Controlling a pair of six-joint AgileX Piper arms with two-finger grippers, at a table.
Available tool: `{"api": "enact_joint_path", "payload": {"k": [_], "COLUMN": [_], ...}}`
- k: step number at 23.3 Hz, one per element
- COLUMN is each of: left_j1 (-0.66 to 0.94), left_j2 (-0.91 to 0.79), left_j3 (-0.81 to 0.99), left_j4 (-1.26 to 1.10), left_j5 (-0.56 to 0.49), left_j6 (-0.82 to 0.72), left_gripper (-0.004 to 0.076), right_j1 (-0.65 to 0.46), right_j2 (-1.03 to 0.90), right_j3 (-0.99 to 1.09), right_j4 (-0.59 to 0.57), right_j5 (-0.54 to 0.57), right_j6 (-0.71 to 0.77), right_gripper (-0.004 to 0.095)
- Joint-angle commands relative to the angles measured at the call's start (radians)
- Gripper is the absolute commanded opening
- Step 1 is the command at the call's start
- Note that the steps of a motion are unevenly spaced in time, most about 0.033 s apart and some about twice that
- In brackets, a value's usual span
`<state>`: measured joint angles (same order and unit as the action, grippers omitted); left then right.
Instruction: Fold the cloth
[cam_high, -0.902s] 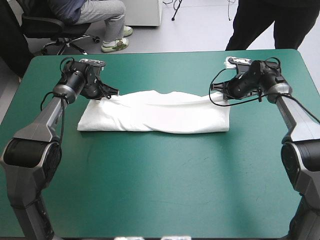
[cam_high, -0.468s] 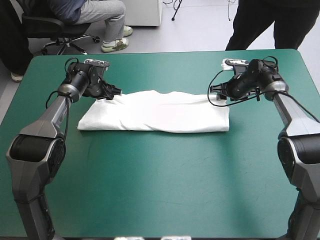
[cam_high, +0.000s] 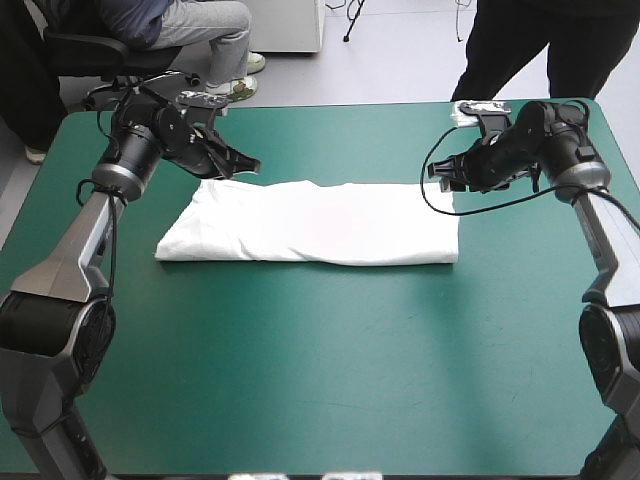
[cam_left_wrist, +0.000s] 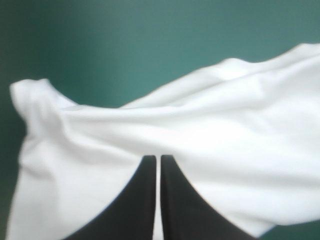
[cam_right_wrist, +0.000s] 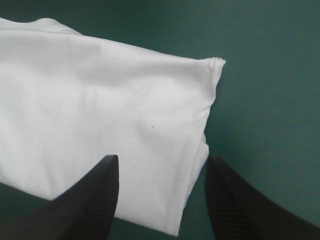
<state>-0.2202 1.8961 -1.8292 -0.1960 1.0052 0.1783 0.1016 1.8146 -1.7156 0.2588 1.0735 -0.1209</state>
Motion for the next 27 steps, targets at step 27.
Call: {"api": "enact_joint_path", "payload": {"k": [27], "left_j1": [-0.278], "left_j2": [0.199], "left_j3": [-0.031], "left_j4": [-0.038], "left_j5": [-0.033], "left_j6": [0.027], "left_gripper": [-0.0017], "right_j1": [-0.062], "right_j2": [0.096], "right_j3": [-0.026], "right_j4": [0.168], "right_j5": [0.065], "right_j6": [-0.098], "right_gripper": [0.0658]}}
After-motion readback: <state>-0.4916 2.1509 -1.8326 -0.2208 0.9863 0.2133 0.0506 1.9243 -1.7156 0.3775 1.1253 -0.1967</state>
